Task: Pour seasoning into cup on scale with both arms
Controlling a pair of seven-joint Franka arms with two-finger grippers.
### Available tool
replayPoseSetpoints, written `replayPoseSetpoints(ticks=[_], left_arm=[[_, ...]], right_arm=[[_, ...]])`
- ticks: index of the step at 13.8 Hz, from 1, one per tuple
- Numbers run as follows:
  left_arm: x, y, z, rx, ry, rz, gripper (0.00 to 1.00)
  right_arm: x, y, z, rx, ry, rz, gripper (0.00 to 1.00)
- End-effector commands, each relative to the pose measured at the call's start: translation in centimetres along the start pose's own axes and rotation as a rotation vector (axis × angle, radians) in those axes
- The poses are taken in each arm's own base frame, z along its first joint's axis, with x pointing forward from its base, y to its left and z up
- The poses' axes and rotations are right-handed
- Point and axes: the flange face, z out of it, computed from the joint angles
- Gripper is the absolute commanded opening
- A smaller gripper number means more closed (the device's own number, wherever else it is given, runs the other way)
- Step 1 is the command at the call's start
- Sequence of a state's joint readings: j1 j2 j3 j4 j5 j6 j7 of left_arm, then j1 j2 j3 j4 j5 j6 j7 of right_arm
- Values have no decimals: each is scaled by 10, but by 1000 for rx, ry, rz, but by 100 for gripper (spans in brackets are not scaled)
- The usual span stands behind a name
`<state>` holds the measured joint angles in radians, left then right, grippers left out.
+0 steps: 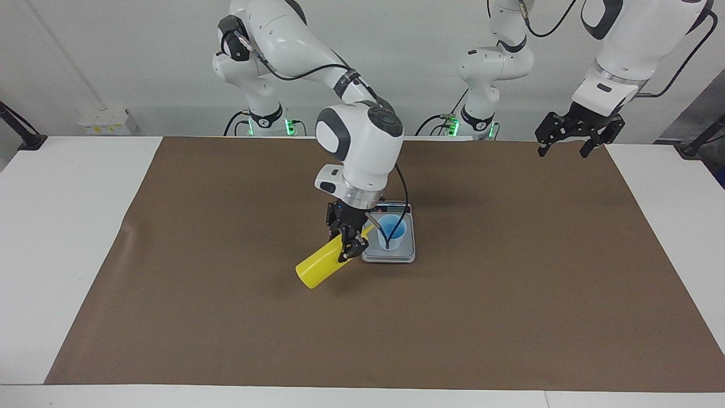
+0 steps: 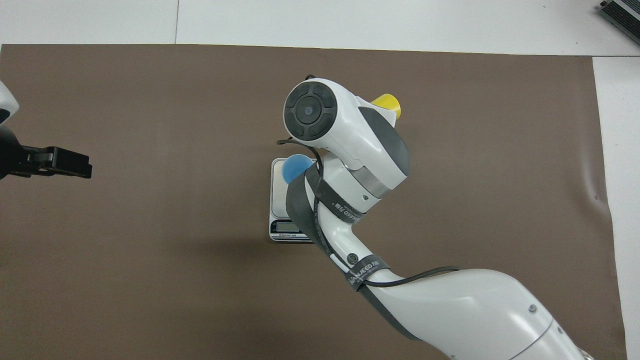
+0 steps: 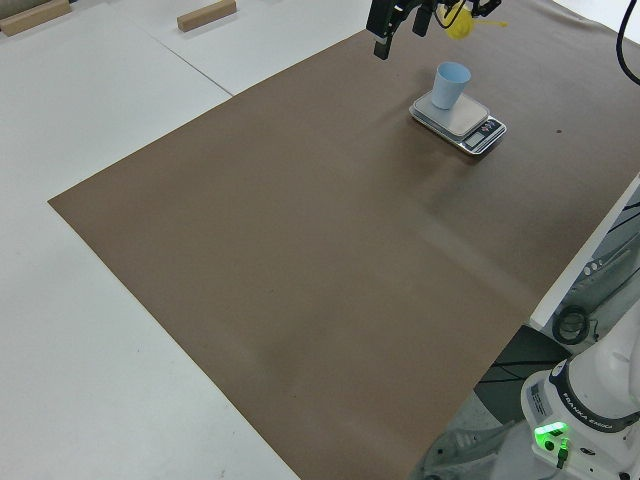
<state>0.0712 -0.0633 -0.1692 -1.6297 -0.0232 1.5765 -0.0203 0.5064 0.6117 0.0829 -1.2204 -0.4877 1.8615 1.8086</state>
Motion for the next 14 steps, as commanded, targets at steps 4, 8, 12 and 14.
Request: replayPoseSetpoints(ticks=[4,8,12,14], left_arm=[[-5,-2,0,-9,-9,2,100],[-6,-2,-1,-9,-7,3,100],[-5,-2,-1,-9,-6,2,100],[-5,-2,0,-9,-7,3,100]], right_arm=[[-38,-3,-27,59,128,11,0],[-51,1,-13,102,147,19,0],[-54,8,-2,162,206,-36,0],[-56,32,7,166,343,-147,0]])
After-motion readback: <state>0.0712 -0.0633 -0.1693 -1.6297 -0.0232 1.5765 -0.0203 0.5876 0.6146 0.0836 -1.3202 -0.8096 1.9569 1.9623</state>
